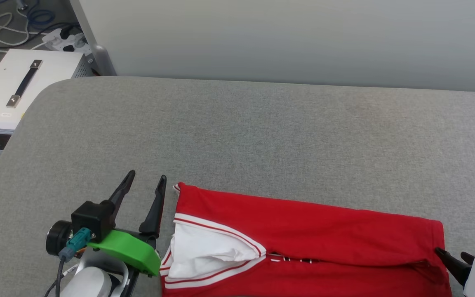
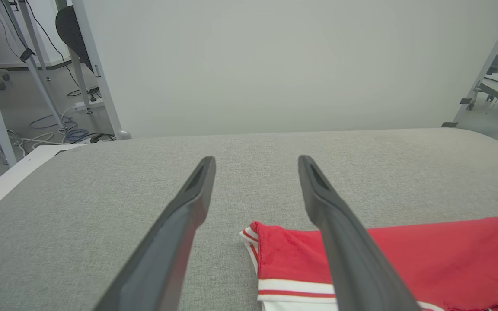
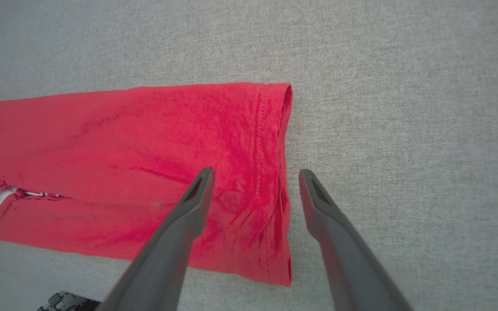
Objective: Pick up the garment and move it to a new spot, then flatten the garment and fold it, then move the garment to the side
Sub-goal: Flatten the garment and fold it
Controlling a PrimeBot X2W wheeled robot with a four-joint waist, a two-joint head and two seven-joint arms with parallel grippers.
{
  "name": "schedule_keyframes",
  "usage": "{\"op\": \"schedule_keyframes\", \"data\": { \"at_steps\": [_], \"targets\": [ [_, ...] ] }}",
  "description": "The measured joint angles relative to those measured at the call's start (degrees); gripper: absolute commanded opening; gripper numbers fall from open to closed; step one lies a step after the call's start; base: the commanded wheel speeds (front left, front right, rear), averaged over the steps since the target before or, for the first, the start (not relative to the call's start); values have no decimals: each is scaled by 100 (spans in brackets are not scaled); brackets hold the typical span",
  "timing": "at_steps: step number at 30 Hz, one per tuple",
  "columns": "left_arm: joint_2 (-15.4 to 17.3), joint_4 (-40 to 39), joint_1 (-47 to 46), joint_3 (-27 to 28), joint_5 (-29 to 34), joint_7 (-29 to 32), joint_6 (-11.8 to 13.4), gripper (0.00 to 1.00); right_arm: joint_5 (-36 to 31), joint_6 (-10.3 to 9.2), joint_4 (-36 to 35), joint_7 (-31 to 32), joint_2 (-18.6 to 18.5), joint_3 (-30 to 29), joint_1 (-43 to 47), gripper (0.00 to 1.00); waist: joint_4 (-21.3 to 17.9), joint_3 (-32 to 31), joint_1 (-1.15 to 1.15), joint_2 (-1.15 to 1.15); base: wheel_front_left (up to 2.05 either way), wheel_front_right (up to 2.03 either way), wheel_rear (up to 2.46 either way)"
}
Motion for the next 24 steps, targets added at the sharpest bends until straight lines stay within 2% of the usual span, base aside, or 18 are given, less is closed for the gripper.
{"op": "schedule_keyframes", "data": {
  "at_steps": [2,5,9,21,24],
  "targets": [
    [-102,-27,3,171,131,-34,4,100,-280,0,-79,214,274,-261,-10,100,27,38,0,0,0,0,0],
    [-220,-302,9,492,694,-41,-24,100,-638,1,-185,519,620,-567,-19,100,72,117,0,0,0,0,0],
    [-376,-538,127,759,1460,-41,-144,100,-1205,0,-280,744,836,-862,-48,100,133,264,0,0,0,0,0],
    [-1218,-471,261,1451,1982,-41,-871,100,-1594,1,-63,962,1366,-1386,-262,100,383,812,0,0,0,0,0],
    [-1302,-434,260,1537,2079,-41,-966,100,-1572,0,12,960,1437,-1376,-268,100,436,888,0,0,0,0,0]
  ]
}}
